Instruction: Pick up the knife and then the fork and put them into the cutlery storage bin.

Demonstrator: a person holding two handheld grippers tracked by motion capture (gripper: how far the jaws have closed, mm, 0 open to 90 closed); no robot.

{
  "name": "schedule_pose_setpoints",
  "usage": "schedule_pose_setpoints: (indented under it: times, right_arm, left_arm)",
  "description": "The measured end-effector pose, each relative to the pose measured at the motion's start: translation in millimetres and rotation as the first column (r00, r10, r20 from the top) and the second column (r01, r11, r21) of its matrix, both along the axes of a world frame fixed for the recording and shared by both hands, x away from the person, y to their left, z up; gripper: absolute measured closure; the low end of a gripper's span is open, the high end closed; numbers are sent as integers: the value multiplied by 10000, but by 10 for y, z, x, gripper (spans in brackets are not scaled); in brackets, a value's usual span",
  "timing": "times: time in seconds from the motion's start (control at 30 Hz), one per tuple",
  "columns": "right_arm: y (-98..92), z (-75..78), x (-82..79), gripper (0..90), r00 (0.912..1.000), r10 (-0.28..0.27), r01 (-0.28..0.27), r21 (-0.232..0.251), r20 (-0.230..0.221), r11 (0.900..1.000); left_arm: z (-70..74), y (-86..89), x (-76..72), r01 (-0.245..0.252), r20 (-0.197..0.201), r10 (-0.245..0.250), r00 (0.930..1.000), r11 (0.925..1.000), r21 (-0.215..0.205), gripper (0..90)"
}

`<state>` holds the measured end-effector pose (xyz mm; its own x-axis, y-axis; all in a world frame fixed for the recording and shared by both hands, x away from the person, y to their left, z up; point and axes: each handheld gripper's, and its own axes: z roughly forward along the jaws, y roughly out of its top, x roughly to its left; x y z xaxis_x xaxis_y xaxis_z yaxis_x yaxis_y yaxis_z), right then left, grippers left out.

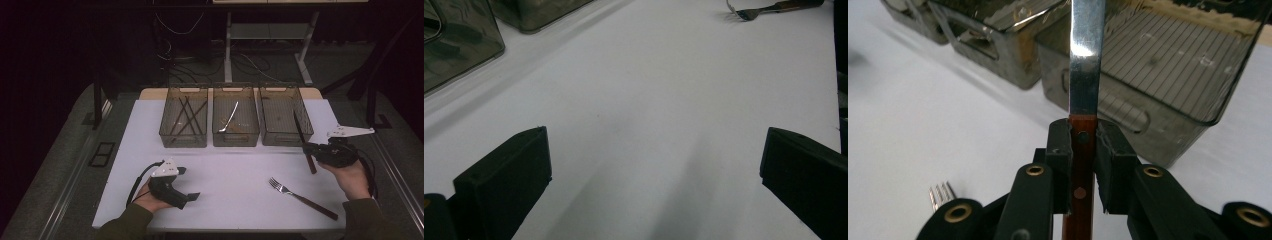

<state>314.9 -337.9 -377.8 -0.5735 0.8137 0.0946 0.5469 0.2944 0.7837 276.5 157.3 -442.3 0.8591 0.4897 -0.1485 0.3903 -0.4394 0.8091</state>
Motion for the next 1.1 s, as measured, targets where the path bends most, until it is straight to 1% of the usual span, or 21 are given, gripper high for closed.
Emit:
schedule_pose_setpoints:
  times: [0.1,0.2,0.27,0.33,0.43,0.53,0.67,0.8,0.93,1.1]
  right_arm:
    - [-24,11,43,779,9998,-204,203,257,35,9995]
    - [-32,23,98,779,9993,-375,373,266,92,9990]
    - [-31,34,130,778,9992,-361,357,287,145,9990]
    - [-24,56,165,778,9989,-417,407,433,208,9982]
    - [1,86,217,778,9987,-415,403,408,280,9984]
    - [18,103,270,778,9983,-496,476,618,310,9970]
    - [32,139,343,778,9976,-584,555,758,363,9956]
    - [55,205,431,778,9965,-701,665,755,456,9949]
    - [70,297,519,778,9946,-807,758,736,656,9944]
    - [74,375,668,778,9913,-1083,1034,654,751,9925]
  left_arm:
    - [1,-1,-1,-6,-6,6,10000,10000,-40,0]
    - [2,-1,-1,-4,-10,4,10000,10000,-39,0]
    - [1,-1,-2,18,-23,-18,10000,10000,-33,0]
    - [-2,-3,-1,25,-19,-25,10000,10000,-32,0]
    - [-1,-7,-2,36,-6,-36,10000,10000,-37,0]
    - [-4,-10,-3,51,-10,-51,10000,10000,-9,0]
    - [-2,-5,-2,63,-8,-63,10000,10000,-23,0]
    - [-3,-7,-1,68,-9,-68,10000,10000,-4,0]
    - [-3,-6,0,71,-16,-71,10000,10000,-21,0]
    - [-10,-9,3,46,-36,-45,10000,10000,69,0]
